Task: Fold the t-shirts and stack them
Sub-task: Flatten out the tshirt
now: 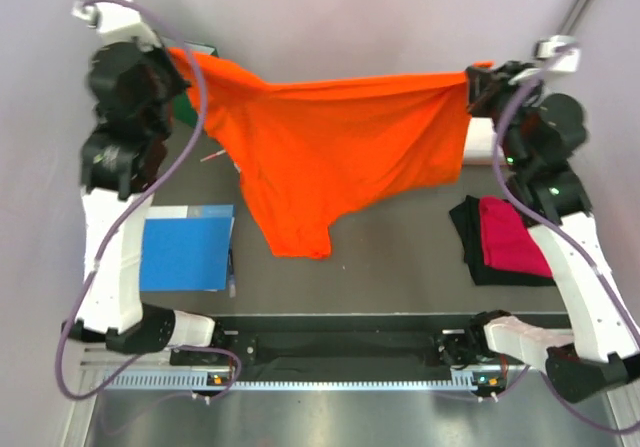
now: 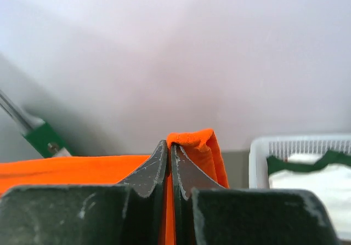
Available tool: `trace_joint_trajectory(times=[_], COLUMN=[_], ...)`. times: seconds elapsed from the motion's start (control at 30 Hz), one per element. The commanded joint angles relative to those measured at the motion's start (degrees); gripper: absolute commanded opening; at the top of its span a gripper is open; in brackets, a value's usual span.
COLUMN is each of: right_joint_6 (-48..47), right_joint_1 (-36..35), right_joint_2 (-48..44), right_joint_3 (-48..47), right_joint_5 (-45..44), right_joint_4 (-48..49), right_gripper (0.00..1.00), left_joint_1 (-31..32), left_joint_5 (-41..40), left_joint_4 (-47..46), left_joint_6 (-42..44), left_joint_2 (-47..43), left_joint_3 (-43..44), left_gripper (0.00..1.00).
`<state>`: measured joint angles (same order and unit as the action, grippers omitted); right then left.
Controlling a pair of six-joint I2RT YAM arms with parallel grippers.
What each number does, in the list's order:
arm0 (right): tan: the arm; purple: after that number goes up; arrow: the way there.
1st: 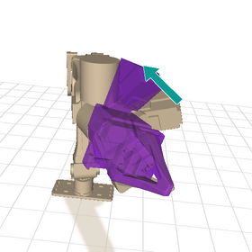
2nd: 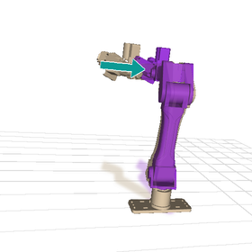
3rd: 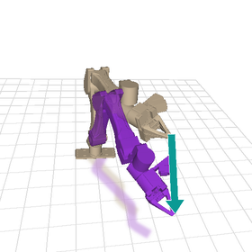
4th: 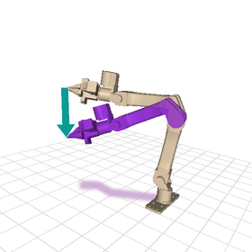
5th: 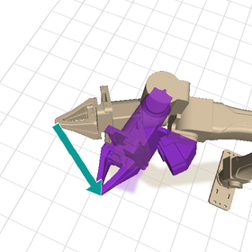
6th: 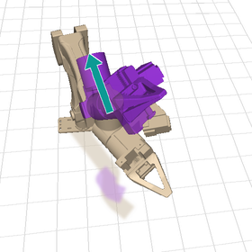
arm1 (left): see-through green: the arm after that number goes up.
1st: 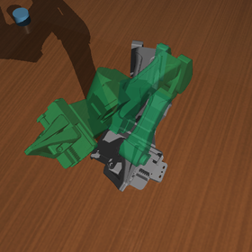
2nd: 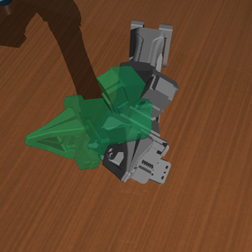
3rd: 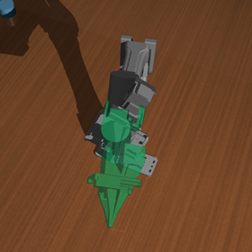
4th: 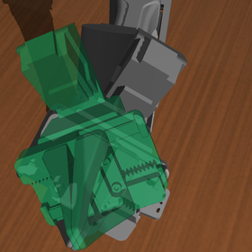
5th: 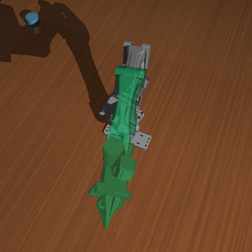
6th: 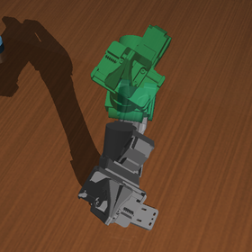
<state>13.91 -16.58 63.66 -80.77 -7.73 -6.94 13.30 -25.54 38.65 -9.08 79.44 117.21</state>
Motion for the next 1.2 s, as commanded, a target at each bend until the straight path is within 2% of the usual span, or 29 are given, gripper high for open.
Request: trace_joint_trajectory(times=[0.0,0.3,0.4,0.57,0.77,0.9,1.03,1.17], right_joint_6=[-1.3,-0.2,0.1,-0.4,-0.9,-1.8,-2.1,-1.2], right_joint_1=[-0.8,-1.2,-1.1,-1.2,-1.3,-1.2,-0.9,0.0], right_joint_2=[-5.8,-17.7,-20.8,-21.9,-17.9,-10.9,1.4,15.0], right_joint_3=[-4.0,-5.5,-5.8,-4.8,3.2,9.6,14.4,11.8], right_joint_5=[-2.4,0.8,1.8,0.5,-0.5,-0.9,-1.1,-1.5], right_joint_4=[-3.6,-7.3,-8.4,-9.9,-8.3,-5.3,-1.8,-0.9], right_gripper=[0.00,0.00,0.00,0.00,0.00,0.00,0.00,0.00], left_joint_1=[0.2,0.3,0.3,0.3,0.3,0.3,0.3,0.3], left_joint_5=[-1.0,4.2,4.9,5.2,8.1,9.1,10.4,10.6], left_joint_4=[1.7,3.2,4.3,3.8,4.7,3.5,-0.4,-3.1], left_joint_6=[4.6,3.7,3.8,3.6,3.9,4.2,2.7,1.5], left_joint_2=[-4.0,-15.4,-16.9,-17.1,-7.1,3.8,12.7,24.8], left_joint_3=[7.2,11.5,13.7,11.8,8.6,1.1,-5.3,-7.1], left_gripper=[0.00,0.00,0.00,0.00,0.00,0.00,0.00,0.00])
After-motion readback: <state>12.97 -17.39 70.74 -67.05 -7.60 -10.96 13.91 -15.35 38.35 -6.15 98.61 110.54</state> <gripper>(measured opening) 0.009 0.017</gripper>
